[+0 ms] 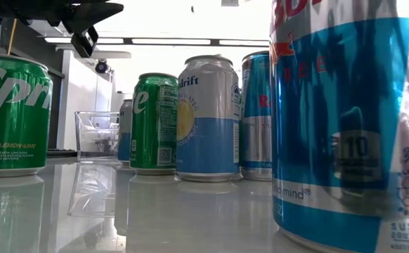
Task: Sort soda cans
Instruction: Put the blue soda can into the bottom right transparent bin
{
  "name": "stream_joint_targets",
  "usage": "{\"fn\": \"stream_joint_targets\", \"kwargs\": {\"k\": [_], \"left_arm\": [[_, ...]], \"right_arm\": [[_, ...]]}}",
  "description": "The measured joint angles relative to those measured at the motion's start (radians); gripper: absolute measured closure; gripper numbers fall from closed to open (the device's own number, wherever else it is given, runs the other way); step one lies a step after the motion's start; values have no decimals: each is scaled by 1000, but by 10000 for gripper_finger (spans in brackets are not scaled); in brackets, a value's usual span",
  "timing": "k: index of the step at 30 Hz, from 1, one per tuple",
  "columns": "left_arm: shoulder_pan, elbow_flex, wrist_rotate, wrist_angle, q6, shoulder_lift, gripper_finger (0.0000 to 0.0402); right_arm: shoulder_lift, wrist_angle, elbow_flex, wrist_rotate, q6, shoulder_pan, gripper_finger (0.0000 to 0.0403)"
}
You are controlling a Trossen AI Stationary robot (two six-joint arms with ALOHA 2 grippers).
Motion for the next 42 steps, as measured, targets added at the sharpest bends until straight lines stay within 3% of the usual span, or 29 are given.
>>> {"fn": "stream_joint_targets", "kwargs": {"k": [13, 20, 29, 42], "left_arm": [[0, 0, 1, -52, 10, 0, 337], [0, 0, 0, -56, 10, 0, 337], [0, 0, -2, -56, 8, 0, 337], [0, 0, -18, -56, -3, 0, 337]], "right_arm": [[19, 62, -1, 4, 31, 5, 77], [11, 52, 1, 44, -194, 5, 77], [10, 39, 2, -2, -432, 6, 77], [7, 33, 3, 15, -698, 22, 77]]}}
